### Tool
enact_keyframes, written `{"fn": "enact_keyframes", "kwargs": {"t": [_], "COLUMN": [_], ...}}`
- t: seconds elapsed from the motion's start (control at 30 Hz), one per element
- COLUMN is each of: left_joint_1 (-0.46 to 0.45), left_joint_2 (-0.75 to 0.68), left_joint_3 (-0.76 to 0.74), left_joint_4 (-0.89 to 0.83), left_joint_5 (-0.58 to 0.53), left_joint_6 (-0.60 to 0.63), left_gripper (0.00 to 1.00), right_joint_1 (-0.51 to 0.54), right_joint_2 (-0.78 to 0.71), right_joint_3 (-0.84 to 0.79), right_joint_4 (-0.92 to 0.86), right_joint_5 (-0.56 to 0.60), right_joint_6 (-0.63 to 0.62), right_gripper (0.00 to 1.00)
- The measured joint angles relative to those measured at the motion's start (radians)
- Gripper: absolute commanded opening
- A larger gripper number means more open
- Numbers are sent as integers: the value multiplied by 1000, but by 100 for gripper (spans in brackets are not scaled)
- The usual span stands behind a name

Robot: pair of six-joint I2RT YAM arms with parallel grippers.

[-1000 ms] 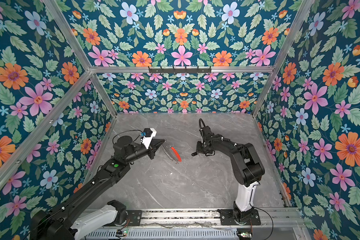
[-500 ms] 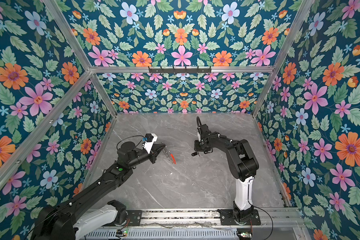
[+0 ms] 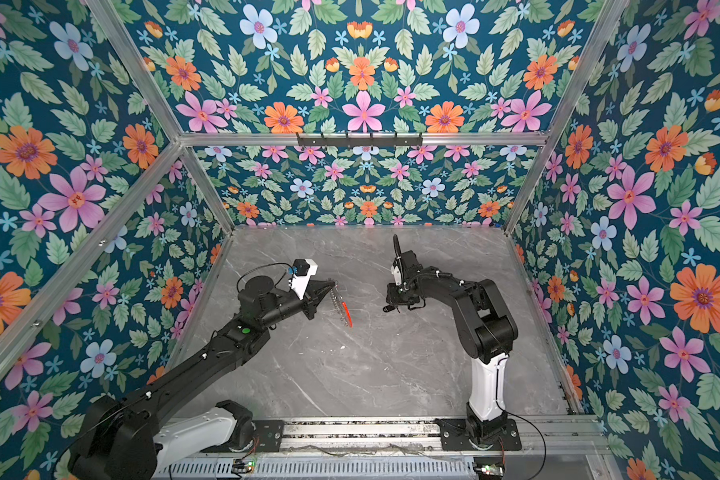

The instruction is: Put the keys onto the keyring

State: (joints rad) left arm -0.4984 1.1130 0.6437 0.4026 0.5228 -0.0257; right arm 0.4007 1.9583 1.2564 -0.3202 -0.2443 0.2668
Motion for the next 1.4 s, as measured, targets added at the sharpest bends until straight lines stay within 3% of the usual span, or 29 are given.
{"fn": "enact_keyframes", "kwargs": {"t": [0.37, 0.67, 1.1, 1.4], "left_joint_1": [0, 0, 0, 0], "left_joint_2": [23, 26, 22, 29], "left_joint_3": [8, 13, 13, 5], "left_joint_4": [1, 0, -3, 0], "left_joint_5": [6, 13, 13, 13], "left_joint_6": [-1, -1, -2, -19], "left_gripper": [0, 0, 0, 0], "right_joint_1": [2, 15, 19, 23], "right_joint_2": [-32, -35, -134, -88], "right_joint_3": [-64, -73, -117, -37], "right_joint_4": [40, 43, 39, -80], "right_joint_5": [-6, -5, 18, 200], "right_joint_6": [5, 19, 42, 71], "right_gripper": [21, 0, 0, 0]}}
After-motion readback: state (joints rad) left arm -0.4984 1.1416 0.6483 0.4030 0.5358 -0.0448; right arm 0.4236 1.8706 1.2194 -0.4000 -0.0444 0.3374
